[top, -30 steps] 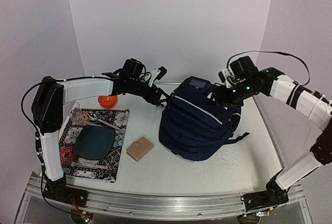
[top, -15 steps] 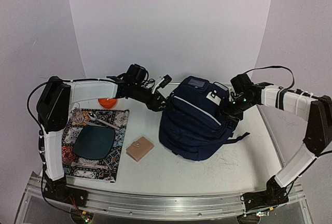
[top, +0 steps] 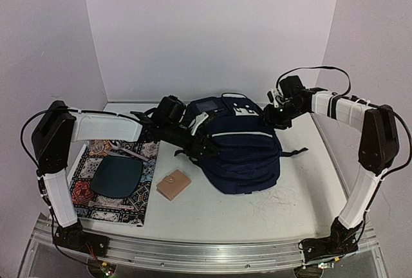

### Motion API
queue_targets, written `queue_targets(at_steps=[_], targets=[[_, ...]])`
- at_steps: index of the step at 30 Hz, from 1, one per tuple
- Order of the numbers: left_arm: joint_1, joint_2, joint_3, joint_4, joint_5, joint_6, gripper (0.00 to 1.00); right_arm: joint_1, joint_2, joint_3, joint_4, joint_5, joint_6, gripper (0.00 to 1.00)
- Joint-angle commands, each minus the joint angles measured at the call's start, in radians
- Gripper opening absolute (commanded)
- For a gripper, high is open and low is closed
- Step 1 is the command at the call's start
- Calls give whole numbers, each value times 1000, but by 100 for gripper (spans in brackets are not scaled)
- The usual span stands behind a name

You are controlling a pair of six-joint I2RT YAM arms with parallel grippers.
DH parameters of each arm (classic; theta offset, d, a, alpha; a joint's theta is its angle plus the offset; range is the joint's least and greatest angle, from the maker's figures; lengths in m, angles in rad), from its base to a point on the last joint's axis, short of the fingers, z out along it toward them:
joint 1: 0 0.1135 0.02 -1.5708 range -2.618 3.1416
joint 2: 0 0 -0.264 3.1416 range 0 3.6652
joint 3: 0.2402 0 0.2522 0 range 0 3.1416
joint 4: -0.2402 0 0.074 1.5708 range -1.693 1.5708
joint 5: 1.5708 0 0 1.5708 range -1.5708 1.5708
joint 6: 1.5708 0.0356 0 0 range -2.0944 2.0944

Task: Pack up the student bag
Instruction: Adjust the student bag at the center of the board.

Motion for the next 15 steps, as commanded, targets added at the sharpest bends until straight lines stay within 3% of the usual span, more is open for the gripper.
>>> queue_targets(at_steps=[1,8,15], targets=[[18,-118,-57,11,-101,-6,48,28,-6,55,16,-109,-48,47],[73,-205,-115,-37,-192,61,54,28,-92,20,-14,-59,-53,53],[79,-172,-81,-38,-159,112,54,30,-182,-53,-15,-97,-36,55]])
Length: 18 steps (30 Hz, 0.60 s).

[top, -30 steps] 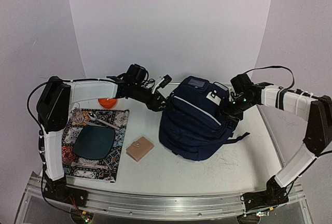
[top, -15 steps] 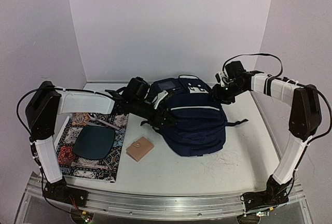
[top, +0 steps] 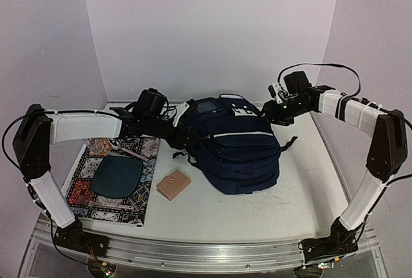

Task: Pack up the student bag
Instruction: Adjust the student bag at the center of the board, then pick up the upper front pocket of the student bag.

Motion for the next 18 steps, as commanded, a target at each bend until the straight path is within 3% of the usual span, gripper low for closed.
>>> queue_targets(at_steps=[1,18], targets=[[-5,10,39,-3,31,67,55,19,-99,-37,-23,-65,8,55],[-8,101,141,-6,60,303,56,70,-157,-179,44,-100,60,57]])
